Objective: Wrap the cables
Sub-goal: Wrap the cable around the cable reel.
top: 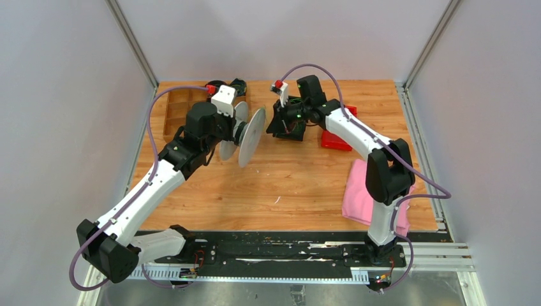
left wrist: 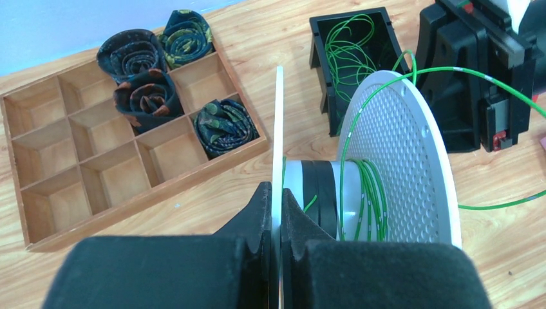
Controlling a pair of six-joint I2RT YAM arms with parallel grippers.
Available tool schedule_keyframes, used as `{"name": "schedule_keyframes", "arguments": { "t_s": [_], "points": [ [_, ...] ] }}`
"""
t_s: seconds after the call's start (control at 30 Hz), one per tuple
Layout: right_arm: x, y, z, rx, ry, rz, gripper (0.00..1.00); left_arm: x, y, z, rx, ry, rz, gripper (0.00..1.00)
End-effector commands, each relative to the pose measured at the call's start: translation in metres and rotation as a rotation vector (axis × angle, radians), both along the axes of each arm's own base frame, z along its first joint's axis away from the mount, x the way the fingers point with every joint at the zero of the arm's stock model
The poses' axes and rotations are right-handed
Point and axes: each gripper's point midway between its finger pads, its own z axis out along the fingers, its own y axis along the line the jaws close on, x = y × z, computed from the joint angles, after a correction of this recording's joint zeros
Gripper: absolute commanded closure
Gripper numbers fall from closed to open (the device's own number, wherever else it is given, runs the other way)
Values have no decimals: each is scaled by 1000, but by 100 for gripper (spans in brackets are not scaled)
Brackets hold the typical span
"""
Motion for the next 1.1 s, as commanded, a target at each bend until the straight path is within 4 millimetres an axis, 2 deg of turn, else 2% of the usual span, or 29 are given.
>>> {"name": "schedule_keyframes", "arguments": {
  "t_s": [0.0, 0.2, 0.4, 0.5, 0.67, 0.9, 1.07],
  "points": [
    [36, -21, 21, -18, -60, -121, 98, 2, -7, 38, -74, -86, -14, 99],
    [90, -73, 31, -53, -92, -334, 99, -1, -9, 40, -87, -86, -31, 100],
    [115, -122, 27, -107, -115, -474, 99, -3, -10, 48, -107, -91, -45, 100],
    [117, -140, 19, -156, -141, -509, 99, -3, -9, 51, -122, -88, -48, 100],
    [110, -159, 0, -243, -176, -524, 99, -4, -6, 61, -149, -94, -50, 100],
    [108, -194, -1, -289, -211, -569, 99, -4, 3, 71, -173, -105, -28, 100],
    [101, -206, -10, -321, -221, -565, 99, -2, 9, 80, -198, -110, -3, 100]
  ]
}}
